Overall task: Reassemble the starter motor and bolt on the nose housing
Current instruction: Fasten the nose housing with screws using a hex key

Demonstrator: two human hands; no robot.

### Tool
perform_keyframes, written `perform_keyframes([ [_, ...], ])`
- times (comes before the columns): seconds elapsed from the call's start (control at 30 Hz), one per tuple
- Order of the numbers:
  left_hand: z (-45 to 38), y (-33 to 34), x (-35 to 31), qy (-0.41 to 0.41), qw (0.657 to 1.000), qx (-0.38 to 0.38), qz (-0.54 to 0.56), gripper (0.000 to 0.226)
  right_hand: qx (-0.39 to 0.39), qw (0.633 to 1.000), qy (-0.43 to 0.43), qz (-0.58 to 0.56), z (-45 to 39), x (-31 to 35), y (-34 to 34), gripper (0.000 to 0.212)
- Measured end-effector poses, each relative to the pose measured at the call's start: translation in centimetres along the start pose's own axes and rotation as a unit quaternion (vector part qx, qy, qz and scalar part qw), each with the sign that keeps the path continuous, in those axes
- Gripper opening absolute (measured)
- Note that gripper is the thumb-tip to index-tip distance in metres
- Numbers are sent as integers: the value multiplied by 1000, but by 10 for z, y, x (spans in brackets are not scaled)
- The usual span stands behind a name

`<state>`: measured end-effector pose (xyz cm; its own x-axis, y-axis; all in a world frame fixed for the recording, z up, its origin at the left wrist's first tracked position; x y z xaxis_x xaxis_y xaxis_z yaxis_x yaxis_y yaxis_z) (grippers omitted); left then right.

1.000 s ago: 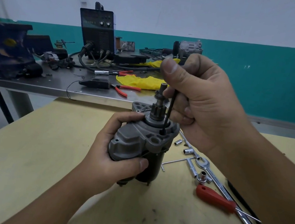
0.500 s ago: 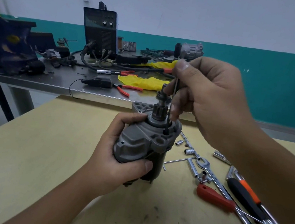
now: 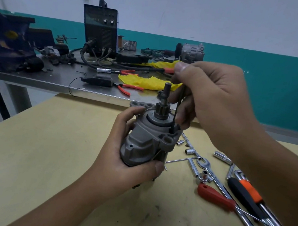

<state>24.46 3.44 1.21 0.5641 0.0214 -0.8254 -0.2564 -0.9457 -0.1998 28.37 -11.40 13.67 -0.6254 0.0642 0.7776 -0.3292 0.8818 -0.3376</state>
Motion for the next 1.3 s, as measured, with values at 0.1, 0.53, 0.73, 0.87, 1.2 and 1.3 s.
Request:
perform_keyframes([
  [0.1, 0, 1, 2, -15, 999, 27, 7, 94, -1, 1000, 6, -11, -1, -4, -6, 28],
  [0.53, -9, 0, 3, -76, 996, -18, -49, 109, 9, 996, 61, -70, 6, -39, -1, 21],
  [0.73, -19, -24, 17, -95, 988, -113, 46, 54, -7, 999, 42, -1, -5, -49, 3, 24],
  [0.87, -20, -32, 33, -151, 983, -68, 75, 91, 27, 999, 6, 36, -9, -49, 8, 23],
  [1.2, -11, 8, 39, -105, 975, 75, 183, 84, 90, 990, -76, -78, 2, -41, 11, 23],
  [1.3, -14, 15, 30, -69, 986, 84, 124, 74, 87, 990, -60, -92, 10, -44, 5, 14],
])
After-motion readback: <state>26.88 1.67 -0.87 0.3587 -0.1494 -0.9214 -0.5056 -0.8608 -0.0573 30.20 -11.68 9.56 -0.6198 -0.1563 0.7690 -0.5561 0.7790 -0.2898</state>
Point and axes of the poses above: each hand's wrist, its own z-axis away from the middle knuckle, its own y-axis out of the palm, x = y × z, the point moved 7 cm from there along -z, towards the middle knuckle, and after that the axes turned 13 degrees about x, right-handed, at the moved point
